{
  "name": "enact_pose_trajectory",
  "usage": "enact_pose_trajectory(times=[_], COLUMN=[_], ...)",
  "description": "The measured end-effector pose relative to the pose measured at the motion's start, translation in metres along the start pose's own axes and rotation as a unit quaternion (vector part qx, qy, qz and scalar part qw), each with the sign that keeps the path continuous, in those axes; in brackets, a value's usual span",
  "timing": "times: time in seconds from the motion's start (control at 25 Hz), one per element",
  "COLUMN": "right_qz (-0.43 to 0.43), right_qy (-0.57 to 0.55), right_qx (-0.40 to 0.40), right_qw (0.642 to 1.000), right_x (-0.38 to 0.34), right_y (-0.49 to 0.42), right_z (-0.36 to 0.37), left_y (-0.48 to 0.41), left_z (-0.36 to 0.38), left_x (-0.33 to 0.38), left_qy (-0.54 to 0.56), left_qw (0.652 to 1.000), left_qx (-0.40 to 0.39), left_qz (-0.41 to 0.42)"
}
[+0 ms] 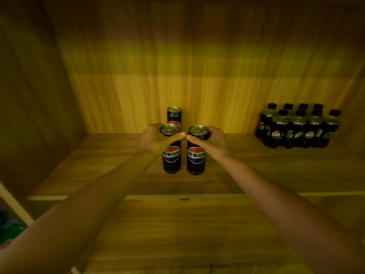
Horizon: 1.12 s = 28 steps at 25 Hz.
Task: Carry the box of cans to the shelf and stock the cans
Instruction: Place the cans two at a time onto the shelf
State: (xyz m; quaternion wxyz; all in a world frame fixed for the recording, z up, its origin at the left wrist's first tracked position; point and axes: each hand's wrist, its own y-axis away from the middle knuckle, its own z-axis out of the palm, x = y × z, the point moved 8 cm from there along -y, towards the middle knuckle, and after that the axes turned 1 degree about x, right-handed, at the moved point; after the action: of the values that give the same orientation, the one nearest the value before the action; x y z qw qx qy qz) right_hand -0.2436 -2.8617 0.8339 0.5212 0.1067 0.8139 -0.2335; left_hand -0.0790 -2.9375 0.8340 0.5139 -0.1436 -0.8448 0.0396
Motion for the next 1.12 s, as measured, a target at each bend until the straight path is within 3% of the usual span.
enact_pose_trajectory(times=[0.52, 0.72, 0.84, 0.96, 1.12], right_qz=[0.013, 0.083, 0.085, 0.043, 0.021], right_qy=[0.012, -0.014, 0.062, 0.115, 0.132], right_qx=[-0.036, -0.076, -0.063, -0.026, -0.015], right_qw=[0.999, 0.994, 0.992, 0.992, 0.991], right_x=[0.022, 0.068, 0.100, 0.107, 0.108], right_y=[-0.022, 0.000, 0.015, 0.011, -0.008], right_z=[0.030, 0.043, 0.054, 0.059, 0.065], left_y=[-0.021, -0.006, 0.006, 0.000, -0.014], left_z=[0.009, 0.035, 0.051, 0.050, 0.058], left_x=[-0.027, -0.062, -0.110, -0.118, -0.111], left_qy=[0.048, 0.119, -0.005, -0.206, -0.228], left_qw=[0.999, 0.987, 0.985, 0.976, 0.971], left_qx=[0.008, -0.101, -0.154, -0.072, -0.048], left_qz=[0.005, -0.040, -0.075, 0.002, 0.054])
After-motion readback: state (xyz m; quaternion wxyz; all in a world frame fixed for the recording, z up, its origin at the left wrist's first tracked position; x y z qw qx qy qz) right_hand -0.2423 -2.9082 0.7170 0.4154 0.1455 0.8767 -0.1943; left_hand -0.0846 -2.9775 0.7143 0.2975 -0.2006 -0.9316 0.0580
